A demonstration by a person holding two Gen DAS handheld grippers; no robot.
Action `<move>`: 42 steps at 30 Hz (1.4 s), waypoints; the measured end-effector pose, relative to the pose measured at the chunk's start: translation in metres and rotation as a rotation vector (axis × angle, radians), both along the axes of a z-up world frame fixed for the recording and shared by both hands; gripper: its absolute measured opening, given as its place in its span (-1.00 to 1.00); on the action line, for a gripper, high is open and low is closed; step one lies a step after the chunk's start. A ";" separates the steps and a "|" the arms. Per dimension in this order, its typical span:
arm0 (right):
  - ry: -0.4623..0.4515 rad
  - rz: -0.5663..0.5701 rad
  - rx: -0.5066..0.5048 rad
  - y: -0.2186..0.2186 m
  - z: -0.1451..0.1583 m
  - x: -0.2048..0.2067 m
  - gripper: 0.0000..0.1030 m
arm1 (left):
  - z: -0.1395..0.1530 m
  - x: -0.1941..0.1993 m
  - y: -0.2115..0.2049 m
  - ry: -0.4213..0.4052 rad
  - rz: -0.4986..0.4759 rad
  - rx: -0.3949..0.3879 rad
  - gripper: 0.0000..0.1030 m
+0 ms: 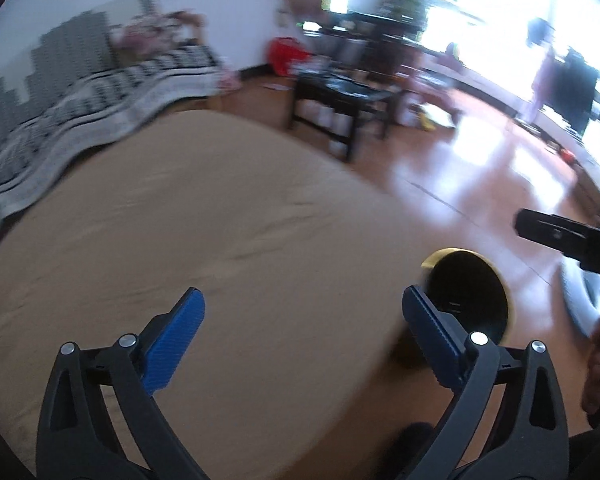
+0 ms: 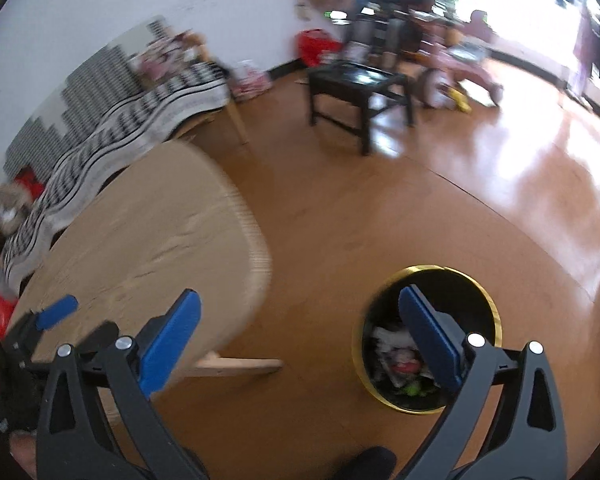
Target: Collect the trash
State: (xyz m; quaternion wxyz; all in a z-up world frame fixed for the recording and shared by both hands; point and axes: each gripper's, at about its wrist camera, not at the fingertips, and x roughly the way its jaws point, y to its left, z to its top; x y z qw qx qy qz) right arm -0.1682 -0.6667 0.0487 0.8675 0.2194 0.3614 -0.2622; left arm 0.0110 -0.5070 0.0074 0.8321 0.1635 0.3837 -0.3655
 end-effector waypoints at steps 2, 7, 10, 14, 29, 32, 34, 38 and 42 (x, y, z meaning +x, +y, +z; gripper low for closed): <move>-0.005 0.071 -0.022 0.031 0.006 0.027 0.86 | 0.005 0.022 0.040 -0.029 0.089 0.026 0.87; -0.029 0.274 -0.066 0.127 0.016 0.097 0.86 | 0.013 0.065 0.136 -0.051 0.260 0.036 0.87; -0.032 0.383 -0.095 0.181 0.019 0.132 0.86 | 0.016 0.087 0.209 -0.050 0.383 0.022 0.87; -0.028 0.510 -0.132 0.249 0.016 0.173 0.86 | 0.016 0.102 0.284 -0.030 0.513 -0.006 0.87; 0.021 0.686 -0.142 0.363 -0.013 0.252 0.86 | 0.017 0.114 0.414 0.016 0.749 -0.046 0.87; 0.028 0.685 -0.147 0.363 -0.016 0.257 0.86 | 0.013 0.116 0.419 0.027 0.755 -0.044 0.87; 0.034 0.681 -0.141 0.361 -0.018 0.260 0.86 | 0.013 0.116 0.420 0.031 0.754 -0.047 0.87; 0.034 0.674 -0.136 0.353 -0.018 0.258 0.86 | 0.013 0.114 0.415 0.024 0.743 -0.043 0.87; 0.028 0.674 -0.137 0.352 -0.017 0.256 0.86 | 0.011 0.113 0.414 0.026 0.737 -0.038 0.87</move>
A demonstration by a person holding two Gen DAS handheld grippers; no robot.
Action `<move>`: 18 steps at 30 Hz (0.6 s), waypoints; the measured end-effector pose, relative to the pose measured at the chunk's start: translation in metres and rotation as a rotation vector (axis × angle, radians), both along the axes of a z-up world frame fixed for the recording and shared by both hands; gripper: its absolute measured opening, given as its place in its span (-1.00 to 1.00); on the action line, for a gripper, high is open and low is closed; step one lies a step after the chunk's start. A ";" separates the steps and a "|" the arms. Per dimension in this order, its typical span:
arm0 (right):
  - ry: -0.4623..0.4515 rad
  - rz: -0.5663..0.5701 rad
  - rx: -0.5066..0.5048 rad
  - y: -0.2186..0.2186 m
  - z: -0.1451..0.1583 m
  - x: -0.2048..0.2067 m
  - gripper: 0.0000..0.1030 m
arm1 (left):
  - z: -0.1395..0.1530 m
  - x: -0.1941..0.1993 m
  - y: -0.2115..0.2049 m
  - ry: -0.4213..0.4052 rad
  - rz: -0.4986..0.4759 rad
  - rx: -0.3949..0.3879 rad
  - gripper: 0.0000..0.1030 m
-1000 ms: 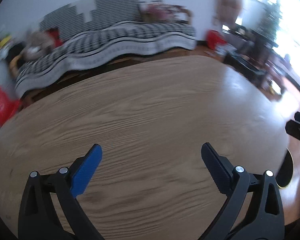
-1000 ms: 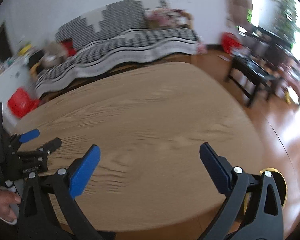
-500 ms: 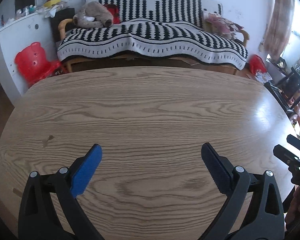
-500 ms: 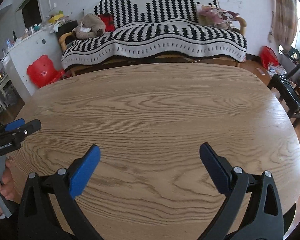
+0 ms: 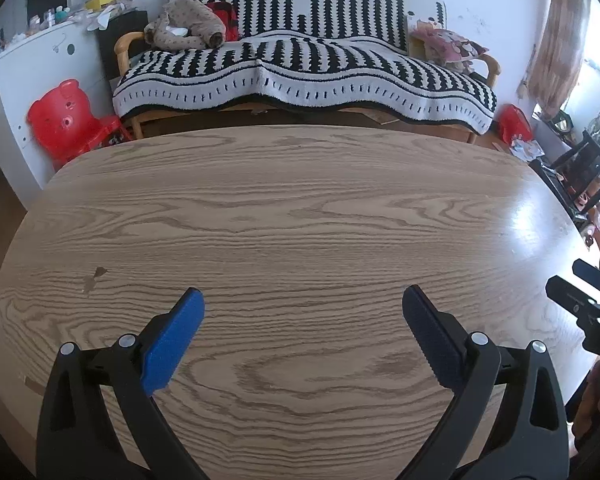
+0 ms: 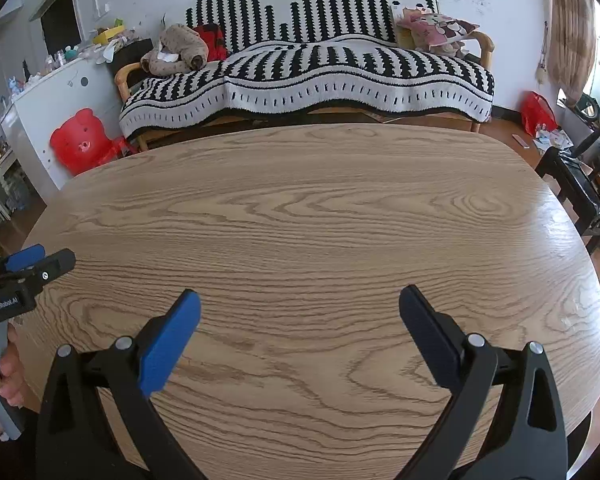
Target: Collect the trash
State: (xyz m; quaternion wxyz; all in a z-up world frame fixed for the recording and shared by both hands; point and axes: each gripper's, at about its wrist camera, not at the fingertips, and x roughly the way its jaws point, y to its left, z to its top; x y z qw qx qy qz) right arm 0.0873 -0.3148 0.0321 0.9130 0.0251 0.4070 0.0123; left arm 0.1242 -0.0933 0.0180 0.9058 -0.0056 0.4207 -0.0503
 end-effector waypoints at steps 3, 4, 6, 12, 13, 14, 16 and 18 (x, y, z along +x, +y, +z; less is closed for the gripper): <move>-0.002 0.001 0.000 0.000 0.001 -0.001 0.86 | 0.000 -0.001 0.000 0.000 0.002 0.005 0.87; -0.001 0.001 0.000 0.001 0.001 0.000 0.86 | 0.000 -0.001 -0.001 -0.001 0.003 0.006 0.87; -0.001 0.001 0.000 0.001 0.001 0.000 0.86 | 0.000 -0.001 -0.001 -0.001 0.004 0.008 0.87; -0.006 -0.005 0.000 -0.001 0.001 -0.004 0.86 | 0.000 -0.001 -0.001 -0.001 0.001 0.009 0.87; -0.006 -0.006 0.000 -0.001 0.001 -0.004 0.86 | 0.000 -0.001 -0.001 -0.001 0.002 0.008 0.87; -0.006 -0.006 -0.001 -0.001 0.001 -0.005 0.86 | 0.000 -0.001 -0.001 0.000 0.002 0.008 0.87; -0.006 -0.005 -0.001 -0.001 0.001 -0.005 0.86 | 0.000 -0.001 -0.001 0.001 0.001 0.010 0.87; -0.005 -0.004 -0.003 -0.001 0.001 -0.005 0.86 | 0.000 -0.001 -0.001 0.000 0.001 0.009 0.87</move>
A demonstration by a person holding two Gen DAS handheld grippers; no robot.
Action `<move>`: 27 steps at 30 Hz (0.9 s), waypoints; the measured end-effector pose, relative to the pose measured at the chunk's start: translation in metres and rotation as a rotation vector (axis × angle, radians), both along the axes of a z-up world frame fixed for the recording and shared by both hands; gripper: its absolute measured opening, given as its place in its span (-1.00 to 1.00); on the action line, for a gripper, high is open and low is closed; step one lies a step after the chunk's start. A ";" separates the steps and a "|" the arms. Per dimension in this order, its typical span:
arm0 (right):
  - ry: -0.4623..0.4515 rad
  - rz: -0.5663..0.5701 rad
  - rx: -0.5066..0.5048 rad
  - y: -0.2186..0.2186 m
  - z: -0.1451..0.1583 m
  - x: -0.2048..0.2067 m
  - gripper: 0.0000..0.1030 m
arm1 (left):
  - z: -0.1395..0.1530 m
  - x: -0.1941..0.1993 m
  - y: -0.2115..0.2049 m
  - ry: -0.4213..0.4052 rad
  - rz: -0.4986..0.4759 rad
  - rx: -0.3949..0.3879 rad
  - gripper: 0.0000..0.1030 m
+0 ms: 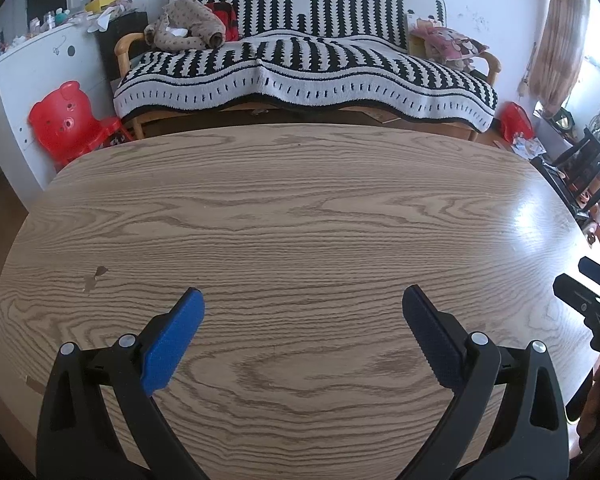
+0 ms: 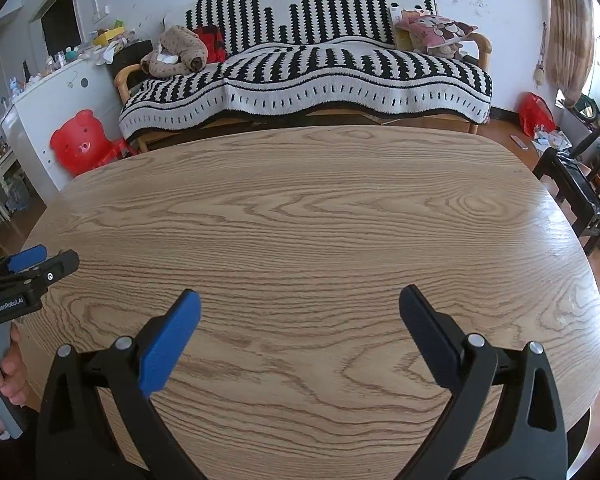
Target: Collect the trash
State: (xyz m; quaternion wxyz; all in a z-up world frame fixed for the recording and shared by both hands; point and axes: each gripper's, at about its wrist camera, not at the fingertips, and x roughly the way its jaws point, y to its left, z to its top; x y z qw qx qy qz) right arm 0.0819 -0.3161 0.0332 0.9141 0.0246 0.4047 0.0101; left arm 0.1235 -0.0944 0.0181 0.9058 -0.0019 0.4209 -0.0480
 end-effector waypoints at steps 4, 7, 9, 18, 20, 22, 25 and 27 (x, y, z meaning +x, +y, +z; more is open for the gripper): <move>0.001 0.000 0.001 0.000 0.000 0.000 0.86 | 0.000 0.000 0.000 0.000 0.000 0.000 0.87; 0.001 0.000 0.001 0.000 0.000 -0.001 0.86 | 0.000 -0.001 -0.001 0.001 -0.002 -0.001 0.87; 0.001 0.001 0.001 0.000 0.000 -0.001 0.86 | -0.001 -0.002 -0.001 0.003 -0.005 -0.006 0.87; 0.002 0.002 0.000 0.000 0.000 -0.001 0.86 | -0.004 -0.002 -0.001 0.005 -0.007 -0.005 0.87; 0.002 0.001 0.001 0.000 0.001 -0.001 0.86 | -0.004 -0.002 -0.001 0.005 -0.007 -0.006 0.87; 0.001 0.000 0.000 0.000 0.001 -0.001 0.86 | -0.004 -0.002 -0.001 0.005 -0.006 -0.006 0.87; 0.002 0.001 0.001 0.000 0.001 -0.001 0.86 | -0.005 -0.002 -0.001 0.007 -0.007 -0.007 0.87; 0.002 0.001 0.001 0.000 0.001 -0.001 0.86 | -0.006 -0.001 -0.001 0.008 -0.007 -0.006 0.87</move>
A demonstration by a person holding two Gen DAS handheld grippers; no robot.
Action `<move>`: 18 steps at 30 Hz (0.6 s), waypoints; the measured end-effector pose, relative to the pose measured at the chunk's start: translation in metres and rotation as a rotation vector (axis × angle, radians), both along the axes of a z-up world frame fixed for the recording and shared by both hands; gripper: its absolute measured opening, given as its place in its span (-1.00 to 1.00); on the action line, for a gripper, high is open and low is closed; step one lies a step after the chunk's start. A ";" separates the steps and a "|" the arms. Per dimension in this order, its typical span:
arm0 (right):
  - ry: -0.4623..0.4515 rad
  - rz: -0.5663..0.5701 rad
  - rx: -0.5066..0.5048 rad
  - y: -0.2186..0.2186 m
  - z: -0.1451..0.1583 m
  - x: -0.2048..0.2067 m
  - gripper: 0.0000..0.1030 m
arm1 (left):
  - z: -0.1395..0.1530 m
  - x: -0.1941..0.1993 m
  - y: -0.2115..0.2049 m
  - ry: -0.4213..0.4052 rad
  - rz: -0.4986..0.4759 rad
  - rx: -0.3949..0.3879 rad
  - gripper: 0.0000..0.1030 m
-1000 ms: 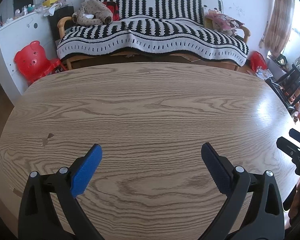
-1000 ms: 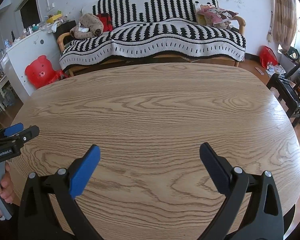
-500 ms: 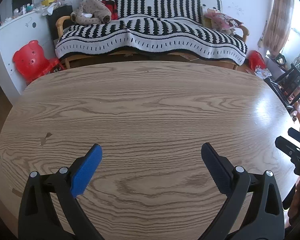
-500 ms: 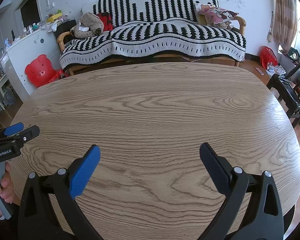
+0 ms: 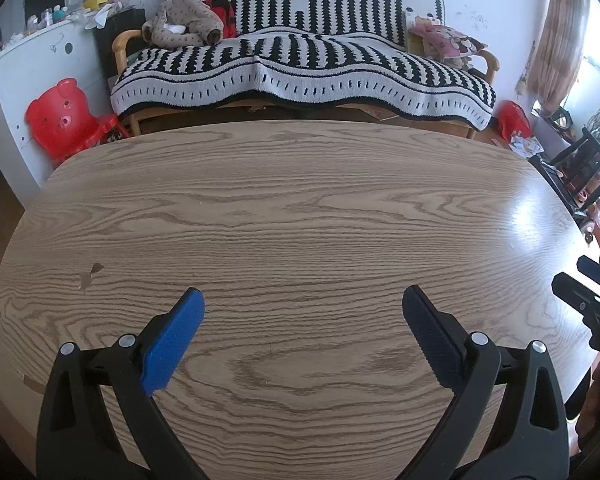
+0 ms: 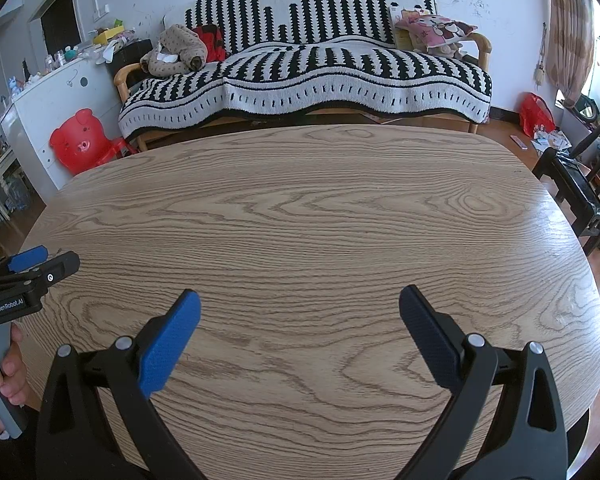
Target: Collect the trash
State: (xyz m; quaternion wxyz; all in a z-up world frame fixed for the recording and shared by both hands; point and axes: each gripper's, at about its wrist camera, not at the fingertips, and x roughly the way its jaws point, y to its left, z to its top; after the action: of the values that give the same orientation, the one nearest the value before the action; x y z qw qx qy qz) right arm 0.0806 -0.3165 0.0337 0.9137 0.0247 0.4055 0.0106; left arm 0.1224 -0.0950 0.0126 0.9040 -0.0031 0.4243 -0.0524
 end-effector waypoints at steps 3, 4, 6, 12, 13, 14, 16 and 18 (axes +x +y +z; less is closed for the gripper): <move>0.000 0.001 -0.001 0.000 0.000 -0.001 0.86 | -0.002 -0.001 0.000 0.001 0.001 0.001 0.87; 0.000 0.002 -0.001 0.000 0.000 0.000 0.86 | -0.002 -0.001 0.000 0.002 0.000 0.001 0.87; 0.001 0.002 -0.001 0.000 0.000 -0.001 0.86 | -0.001 -0.001 0.000 0.002 -0.001 0.001 0.87; 0.001 0.000 0.001 0.000 0.000 -0.001 0.86 | -0.004 -0.001 0.001 0.005 0.006 0.002 0.87; 0.001 0.000 0.000 -0.001 0.000 -0.001 0.86 | -0.004 -0.001 0.001 0.004 0.008 0.003 0.87; 0.001 0.001 0.000 -0.001 0.000 -0.001 0.86 | -0.004 -0.001 0.001 0.004 0.008 0.004 0.87; 0.001 0.002 -0.001 -0.001 0.000 -0.001 0.86 | -0.004 -0.001 0.001 0.007 0.008 0.003 0.87; 0.002 0.001 -0.002 -0.001 0.000 0.000 0.86 | -0.003 0.000 0.001 0.010 0.008 -0.002 0.87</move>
State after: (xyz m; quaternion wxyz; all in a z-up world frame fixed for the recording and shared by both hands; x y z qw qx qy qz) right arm 0.0803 -0.3176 0.0333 0.9134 0.0237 0.4063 0.0107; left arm 0.1223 -0.0937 0.0093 0.9020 -0.0060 0.4289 -0.0490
